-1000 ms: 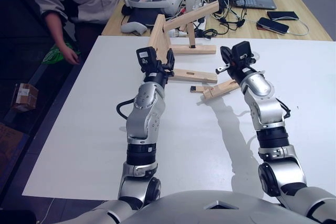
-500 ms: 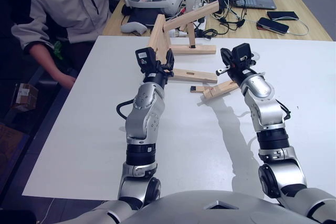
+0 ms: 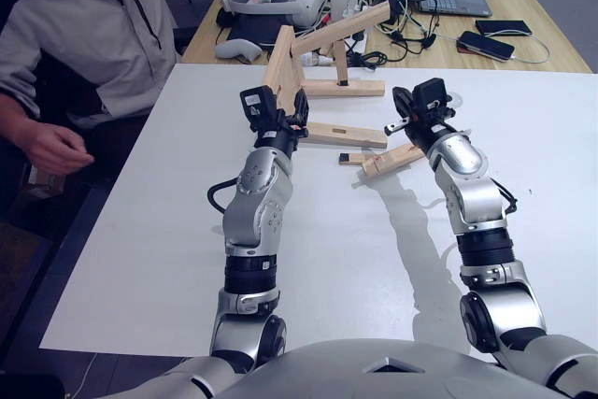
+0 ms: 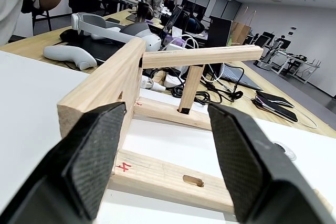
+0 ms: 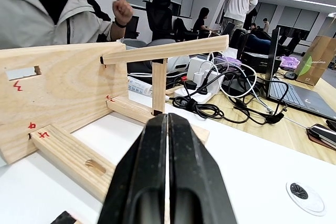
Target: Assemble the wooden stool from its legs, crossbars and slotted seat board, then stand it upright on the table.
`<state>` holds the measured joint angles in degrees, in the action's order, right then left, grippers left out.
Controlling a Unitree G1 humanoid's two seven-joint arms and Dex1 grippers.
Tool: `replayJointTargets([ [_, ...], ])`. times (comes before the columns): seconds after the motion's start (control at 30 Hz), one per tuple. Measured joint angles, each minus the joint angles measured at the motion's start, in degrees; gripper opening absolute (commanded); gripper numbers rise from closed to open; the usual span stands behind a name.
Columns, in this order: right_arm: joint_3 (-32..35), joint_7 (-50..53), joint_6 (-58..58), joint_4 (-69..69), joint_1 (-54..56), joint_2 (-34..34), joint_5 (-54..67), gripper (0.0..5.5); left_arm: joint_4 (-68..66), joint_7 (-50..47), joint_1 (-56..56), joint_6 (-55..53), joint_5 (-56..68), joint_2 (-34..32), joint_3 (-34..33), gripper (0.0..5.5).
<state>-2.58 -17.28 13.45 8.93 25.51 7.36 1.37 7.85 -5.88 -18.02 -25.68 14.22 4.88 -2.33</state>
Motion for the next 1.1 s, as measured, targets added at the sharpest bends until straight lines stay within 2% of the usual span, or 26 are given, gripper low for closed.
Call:
replayJointTargets([
  [1.1, 0.1, -0.7, 0.2, 0.4, 0.3, 0.1, 0.1, 0.03, -0.2, 0.0, -0.4, 0.0, 0.3, 0.2, -0.4, 2.92],
])
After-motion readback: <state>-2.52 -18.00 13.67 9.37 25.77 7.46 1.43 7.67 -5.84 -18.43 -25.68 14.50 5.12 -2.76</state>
